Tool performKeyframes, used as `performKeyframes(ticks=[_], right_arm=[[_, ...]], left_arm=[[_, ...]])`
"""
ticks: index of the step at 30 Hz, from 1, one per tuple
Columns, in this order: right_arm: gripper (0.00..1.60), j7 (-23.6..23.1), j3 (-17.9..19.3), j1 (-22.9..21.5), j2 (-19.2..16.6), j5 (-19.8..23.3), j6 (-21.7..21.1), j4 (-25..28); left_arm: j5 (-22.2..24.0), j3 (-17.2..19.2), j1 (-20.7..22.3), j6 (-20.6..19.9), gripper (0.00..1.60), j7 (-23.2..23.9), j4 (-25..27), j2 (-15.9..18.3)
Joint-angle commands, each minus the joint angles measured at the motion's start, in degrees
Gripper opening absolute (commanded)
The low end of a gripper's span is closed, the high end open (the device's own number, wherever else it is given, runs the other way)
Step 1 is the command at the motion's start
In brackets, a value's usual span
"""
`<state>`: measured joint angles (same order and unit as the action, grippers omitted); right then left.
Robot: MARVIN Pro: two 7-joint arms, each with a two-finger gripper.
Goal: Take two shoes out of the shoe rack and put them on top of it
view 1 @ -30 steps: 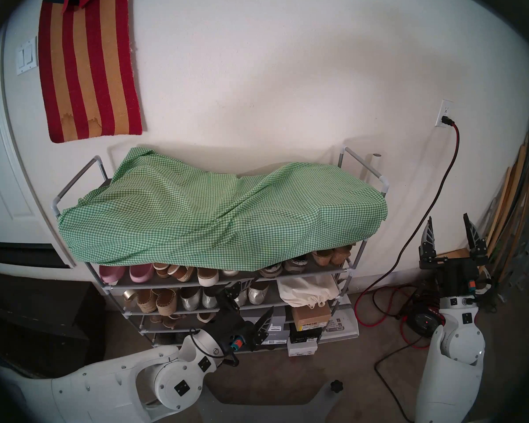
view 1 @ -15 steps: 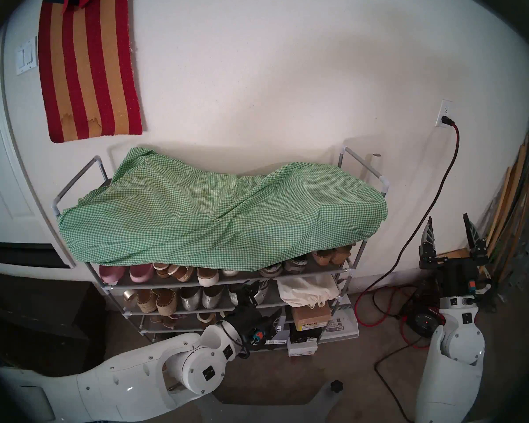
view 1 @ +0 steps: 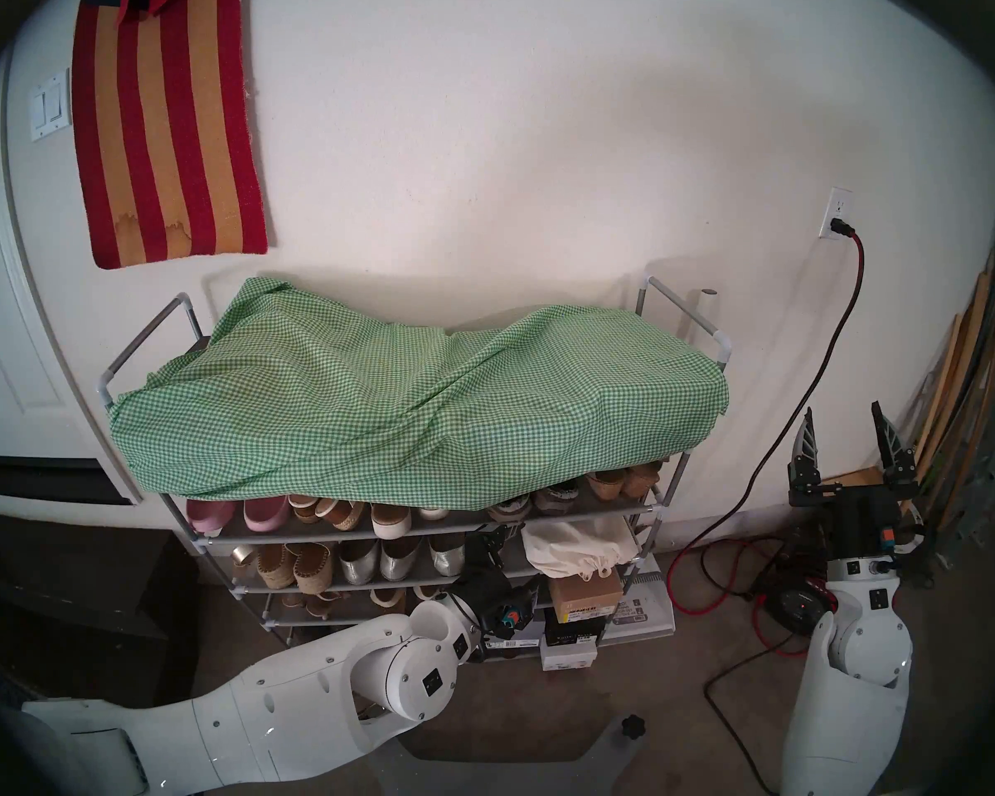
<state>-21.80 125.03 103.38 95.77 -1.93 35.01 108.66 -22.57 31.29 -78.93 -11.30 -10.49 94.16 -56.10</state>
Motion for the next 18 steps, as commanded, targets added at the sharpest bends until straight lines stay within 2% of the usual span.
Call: performKeyframes(ticks=[1, 7, 11, 13, 18], right_arm=[[1.6, 0.04, -0.09, 0.07, -0.1, -0.01, 0.0, 0.0], [1.6, 0.05, -0.1, 0.07, -0.11, -0.01, 0.0, 0.0], [1.6, 0.05, -0.1, 0.07, -0.11, -0.01, 0.0, 0.0], [1.6, 0.04, -0.09, 0.07, -0.1, -0.01, 0.0, 0.0], [1.6, 0.03, -0.09, 0.06, -0.1, -0.01, 0.0, 0.0]], left_arm=[[-0.83, 0.64, 1.24, 0.51, 1.6, -2.8, -3.01, -3.13], [-1.16, 1.17, 2.49, 0.46, 1.6, -3.03, -4.28, -3.65], [-1.41, 1.19, 3.44, 0.4, 1.6, -2.6, -6.46, -4.43], [-3.03, 0.8, 4.1, -0.39, 1.6, -3.19, -7.67, -4.87], [-2.65, 1.61, 5.9, -0.45, 1.6, -2.29, -10.22, -5.73]])
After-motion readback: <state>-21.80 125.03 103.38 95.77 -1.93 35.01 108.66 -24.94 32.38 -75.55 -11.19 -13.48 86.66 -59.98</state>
